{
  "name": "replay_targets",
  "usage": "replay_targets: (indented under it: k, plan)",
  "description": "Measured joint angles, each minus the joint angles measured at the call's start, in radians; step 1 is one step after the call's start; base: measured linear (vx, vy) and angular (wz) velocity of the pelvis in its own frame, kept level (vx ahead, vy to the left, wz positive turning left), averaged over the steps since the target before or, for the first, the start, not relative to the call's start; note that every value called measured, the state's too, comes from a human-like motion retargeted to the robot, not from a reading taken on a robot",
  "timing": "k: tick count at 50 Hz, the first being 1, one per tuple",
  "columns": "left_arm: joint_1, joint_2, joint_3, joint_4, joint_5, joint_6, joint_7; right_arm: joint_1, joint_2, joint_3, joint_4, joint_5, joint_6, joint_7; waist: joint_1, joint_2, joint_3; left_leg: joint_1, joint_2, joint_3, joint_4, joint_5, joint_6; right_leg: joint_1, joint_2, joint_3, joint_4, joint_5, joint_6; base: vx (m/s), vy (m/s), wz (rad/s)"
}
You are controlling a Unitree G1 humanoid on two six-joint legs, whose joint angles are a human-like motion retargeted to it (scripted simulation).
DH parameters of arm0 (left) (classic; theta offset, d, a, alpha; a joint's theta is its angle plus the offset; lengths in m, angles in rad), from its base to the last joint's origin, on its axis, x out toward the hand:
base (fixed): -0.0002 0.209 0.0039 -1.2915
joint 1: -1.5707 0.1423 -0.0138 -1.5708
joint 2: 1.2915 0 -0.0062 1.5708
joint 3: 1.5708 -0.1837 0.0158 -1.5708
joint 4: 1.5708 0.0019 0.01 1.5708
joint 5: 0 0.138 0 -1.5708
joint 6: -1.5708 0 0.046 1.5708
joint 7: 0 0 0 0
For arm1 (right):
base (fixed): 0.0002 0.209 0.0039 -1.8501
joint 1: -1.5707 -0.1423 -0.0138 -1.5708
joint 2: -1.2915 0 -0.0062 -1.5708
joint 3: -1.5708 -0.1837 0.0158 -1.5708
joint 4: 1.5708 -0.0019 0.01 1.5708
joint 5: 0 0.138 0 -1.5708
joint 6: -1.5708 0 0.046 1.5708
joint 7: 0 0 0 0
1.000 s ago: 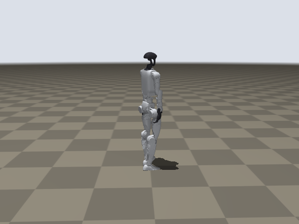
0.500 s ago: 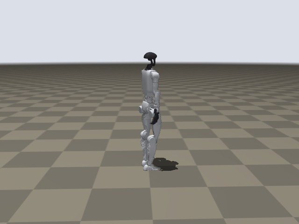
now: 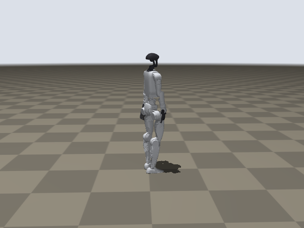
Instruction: In place motions
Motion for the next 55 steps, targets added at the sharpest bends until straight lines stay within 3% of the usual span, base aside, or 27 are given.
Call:
replay_targets:
  k: [7, 18, 27, 32, 45, 55]
  plan:
    - [-0.066, 0.017, -0.066, -0.113, 0.013, -0.034, -0.052, 0.052, -0.047, -0.073, 0.125, -0.051, 0.096, -0.091, 0.000, 0.000, -0.009, -0.008, 0.002, -0.005, 0.001, 0.003, 0.003, 0.001, -0.001, -0.011, -0.002, -0.004, 0.002, 0.00, 0.00, 0.00]
    - [-0.104, 0.043, -0.067, -0.078, 0.026, -0.040, -0.151, 0.117, -0.093, -0.191, 0.170, -0.035, 0.115, -0.104, -0.018, 0.012, -0.023, -0.013, 0.009, 0.002, 0.003, -0.002, 0.003, -0.003, 0.007, -0.008, -0.004, -0.005, 0.003, 0.00, 0.00, 0.00]
    - [-0.066, 0.035, -0.092, 0.006, 0.126, -0.013, -0.173, 0.091, -0.063, -0.162, 0.127, -0.028, 0.109, -0.087, -0.030, 0.028, -0.021, -0.004, 0.015, 0.016, -0.001, -0.008, -0.001, -0.013, 0.013, 0.014, 0.001, -0.002, 0.004, 0.01, 0.00, 0.00]
    - [-0.043, 0.020, -0.128, 0.018, 0.169, -0.023, -0.175, 0.075, -0.036, -0.129, 0.067, -0.031, 0.095, -0.072, -0.173, 0.060, -0.028, 0.049, -0.031, -0.135, -0.050, -0.017, 0.016, -0.009, 0.002, -0.127, 0.001, -0.010, 0.004, 0.01, 0.00, 1.28]
    - [-0.066, 0.026, -0.101, 0.016, 0.137, -0.010, -0.184, 0.043, -0.005, -0.046, -0.009, -0.040, 0.062, -0.038, -0.051, 0.036, -0.019, 0.003, 0.013, 0.000, -0.009, 0.000, -0.010, -0.021, 0.005, -0.006, 0.005, 0.009, 0.000, 0.00, 0.00, -0.39]
    - [-0.072, 0.034, -0.077, 0.013, 0.103, -0.012, -0.184, 0.051, -0.016, -0.065, 0.016, -0.038, 0.069, -0.049, -0.063, 0.039, -0.019, -0.009, 0.035, 0.009, -0.004, 0.003, -0.019, -0.039, 0.025, 0.013, 0.004, 0.020, -0.013, 0.02, -0.04, -0.05]
